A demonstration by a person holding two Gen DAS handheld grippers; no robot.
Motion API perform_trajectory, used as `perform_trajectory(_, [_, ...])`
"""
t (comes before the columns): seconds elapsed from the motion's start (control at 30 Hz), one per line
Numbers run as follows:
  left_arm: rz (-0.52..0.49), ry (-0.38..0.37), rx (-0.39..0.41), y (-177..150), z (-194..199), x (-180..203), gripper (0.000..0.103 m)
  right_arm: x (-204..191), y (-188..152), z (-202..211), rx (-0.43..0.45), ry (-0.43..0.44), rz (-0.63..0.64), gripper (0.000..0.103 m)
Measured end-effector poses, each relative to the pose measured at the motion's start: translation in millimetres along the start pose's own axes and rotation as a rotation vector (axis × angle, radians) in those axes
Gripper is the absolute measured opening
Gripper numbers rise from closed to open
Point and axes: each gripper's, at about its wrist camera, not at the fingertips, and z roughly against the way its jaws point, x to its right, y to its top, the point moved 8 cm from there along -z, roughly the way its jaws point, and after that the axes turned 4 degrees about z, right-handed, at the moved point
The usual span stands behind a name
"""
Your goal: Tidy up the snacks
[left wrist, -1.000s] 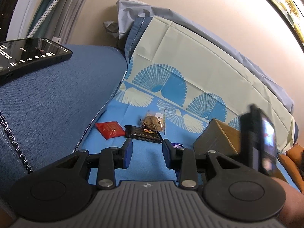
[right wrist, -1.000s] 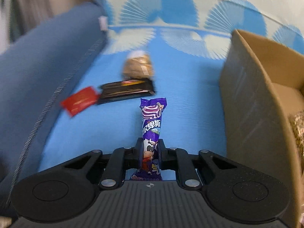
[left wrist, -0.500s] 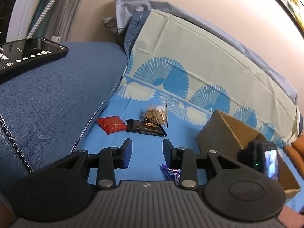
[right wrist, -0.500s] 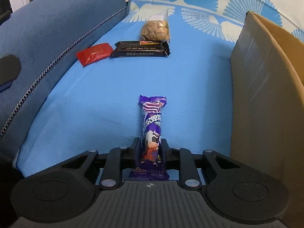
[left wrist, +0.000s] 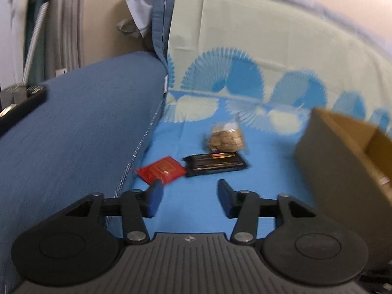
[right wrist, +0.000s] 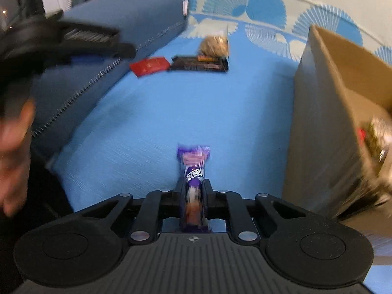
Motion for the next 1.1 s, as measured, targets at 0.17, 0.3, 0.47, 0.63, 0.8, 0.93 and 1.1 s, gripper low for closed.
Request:
perform_trajectory(0.17, [-0.100,0.128,-0.094,11,-68,-5,0.076,-8,0,-15,-0.006,-0.012,0.095,0.019])
perform_trajectory(0.3, [-0.212,0.182,-0.167,10,-110,3,0.082,-7,0,-19,-0.034,0.002,0.108,0.019])
perform_trajectory(0.47, [-0.270,0.171,-0.253,4,-146,10,0.091,-1,3,-20,-0.055,0.045,0.070,0.019])
perform_trajectory(0.63, [-0.166,0.094,-0.296,9,-154,1,0.052,1,3,-21,-0.064,0.061,0.061,0.019])
perform_trajectory(0.8, [-0.174,0.052,-0.305,11,-135,6,0.000,1,4,-22,-0.060,0.056,0.055,0.019])
perform_trajectory(0.93, [-0.158,0.037,-0.277,16,-114,3,0.000,0,4,-22,-0.050,0.045,0.054,0.019])
perform_trajectory(1.1, [-0.098,0.068,-0.290,21,-111,-15,0.029,0,2,-19,-0.044,0.033,0.038,0.019])
